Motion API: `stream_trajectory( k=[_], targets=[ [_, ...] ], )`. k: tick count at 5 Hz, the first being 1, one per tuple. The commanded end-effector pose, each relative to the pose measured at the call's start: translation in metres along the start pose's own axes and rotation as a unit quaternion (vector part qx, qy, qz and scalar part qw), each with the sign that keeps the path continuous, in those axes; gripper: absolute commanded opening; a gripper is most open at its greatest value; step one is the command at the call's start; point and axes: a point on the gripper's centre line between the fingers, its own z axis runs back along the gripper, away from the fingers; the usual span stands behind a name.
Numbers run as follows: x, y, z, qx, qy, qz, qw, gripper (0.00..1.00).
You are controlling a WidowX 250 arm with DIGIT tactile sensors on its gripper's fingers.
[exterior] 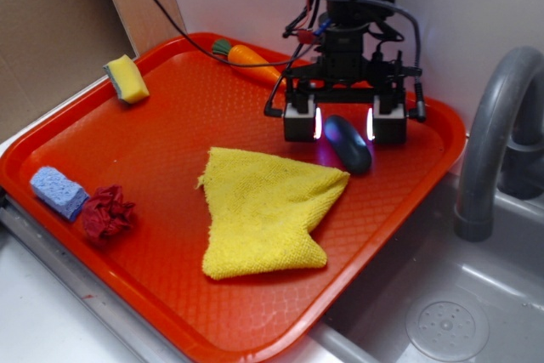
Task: Grab the plastic pickle.
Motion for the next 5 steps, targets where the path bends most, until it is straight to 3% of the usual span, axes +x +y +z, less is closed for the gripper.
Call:
stream_trajectory(
  k=[1,2,3,4,5],
  targets=[
    [-0.013,-0.014,0.030,-0.014,-0.030,-0.041,0.999,0.00],
    [-0.016,-0.003,0.036,-0.026,-0.053,-0.086,0.995,0.00],
    [-0.004,0.022,0.053,-0.035,-0.080,-0.167,0.982,0.00],
    [0.013,0.052,0.079,-0.080,-0.104,-0.246,0.960,0.00],
    [0.030,0.090,0.108,-0.131,-0.069,-0.332,0.932,0.00]
  ],
)
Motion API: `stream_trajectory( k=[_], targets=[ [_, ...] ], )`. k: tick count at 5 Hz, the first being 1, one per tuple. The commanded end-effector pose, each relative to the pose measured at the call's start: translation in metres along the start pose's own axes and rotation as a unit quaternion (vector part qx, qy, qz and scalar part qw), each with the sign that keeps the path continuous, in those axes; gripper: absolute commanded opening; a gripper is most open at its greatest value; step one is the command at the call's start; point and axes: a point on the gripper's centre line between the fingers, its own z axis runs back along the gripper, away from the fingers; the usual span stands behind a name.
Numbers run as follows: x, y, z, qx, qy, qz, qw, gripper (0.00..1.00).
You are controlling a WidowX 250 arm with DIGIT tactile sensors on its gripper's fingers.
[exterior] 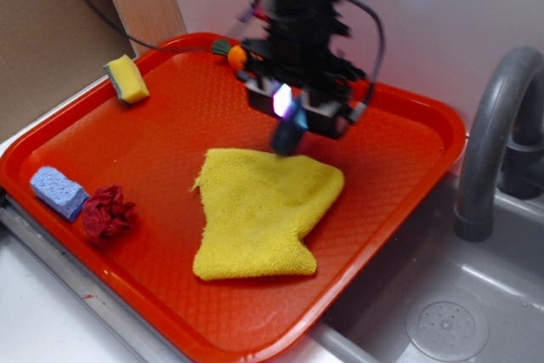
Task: Grab the plastic pickle.
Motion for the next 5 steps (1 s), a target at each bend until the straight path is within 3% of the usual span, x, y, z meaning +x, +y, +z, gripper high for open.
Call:
stream_trajectory(
  k=[1,2,3,4,5],
  targets=[
    [0.004,0.094,0.094,-0.140,-0.032,-0.067,0.987,0.00],
    [-0.011,0.120,0.124,-0.099,-0.065,-0.074,0.990,0.00],
    [-0.025,0.134,0.142,-0.076,-0.095,-0.054,0.991,0.00],
    [-0.030,0.136,0.141,-0.044,-0.132,-0.030,0.990,0.00],
    [-0.029,0.135,0.141,-0.037,-0.115,-0.065,0.991,0.00]
  ],
)
